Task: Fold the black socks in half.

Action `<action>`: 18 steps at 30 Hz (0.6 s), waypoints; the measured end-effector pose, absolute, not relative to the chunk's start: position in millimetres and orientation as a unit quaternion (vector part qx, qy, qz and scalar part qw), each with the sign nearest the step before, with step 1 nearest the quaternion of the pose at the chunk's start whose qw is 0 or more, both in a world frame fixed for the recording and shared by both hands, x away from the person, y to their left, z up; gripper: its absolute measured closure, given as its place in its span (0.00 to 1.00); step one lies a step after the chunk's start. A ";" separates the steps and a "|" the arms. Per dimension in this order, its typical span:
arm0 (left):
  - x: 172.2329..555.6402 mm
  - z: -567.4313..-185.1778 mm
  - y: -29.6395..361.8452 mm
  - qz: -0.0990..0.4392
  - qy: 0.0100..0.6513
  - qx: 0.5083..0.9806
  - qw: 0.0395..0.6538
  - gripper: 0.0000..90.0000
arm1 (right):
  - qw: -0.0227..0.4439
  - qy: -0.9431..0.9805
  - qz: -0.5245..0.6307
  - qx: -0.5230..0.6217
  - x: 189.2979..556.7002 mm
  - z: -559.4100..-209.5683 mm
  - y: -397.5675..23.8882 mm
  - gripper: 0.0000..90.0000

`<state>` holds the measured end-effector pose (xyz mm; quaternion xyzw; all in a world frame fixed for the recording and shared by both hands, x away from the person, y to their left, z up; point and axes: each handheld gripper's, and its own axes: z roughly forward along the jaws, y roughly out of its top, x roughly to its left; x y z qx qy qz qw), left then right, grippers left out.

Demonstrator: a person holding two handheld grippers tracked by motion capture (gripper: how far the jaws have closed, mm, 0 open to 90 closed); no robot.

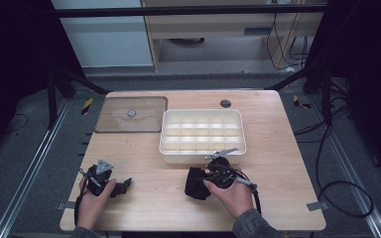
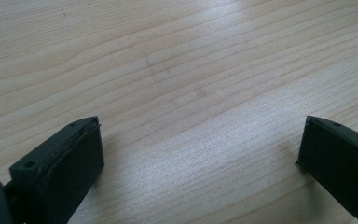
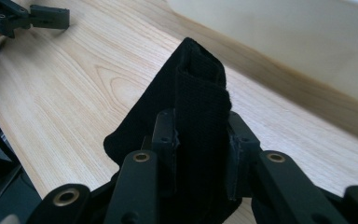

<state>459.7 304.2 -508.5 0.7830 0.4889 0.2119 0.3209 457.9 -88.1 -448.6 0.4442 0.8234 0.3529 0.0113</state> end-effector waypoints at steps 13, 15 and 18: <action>459.7 -508.5 304.3 0.212 0.489 0.783 0.321 0.00 | 0.019 0.818 0.357 0.451 460.1 -439.9 -99.8 0.78; 459.7 -508.5 304.3 0.212 0.489 0.783 0.321 0.00 | 0.019 0.816 0.361 0.451 460.0 -436.1 -102.3 0.78; 459.7 -508.5 304.3 0.212 0.489 0.783 0.321 0.00 | 0.021 0.813 0.368 0.451 460.4 -429.4 -107.3 0.78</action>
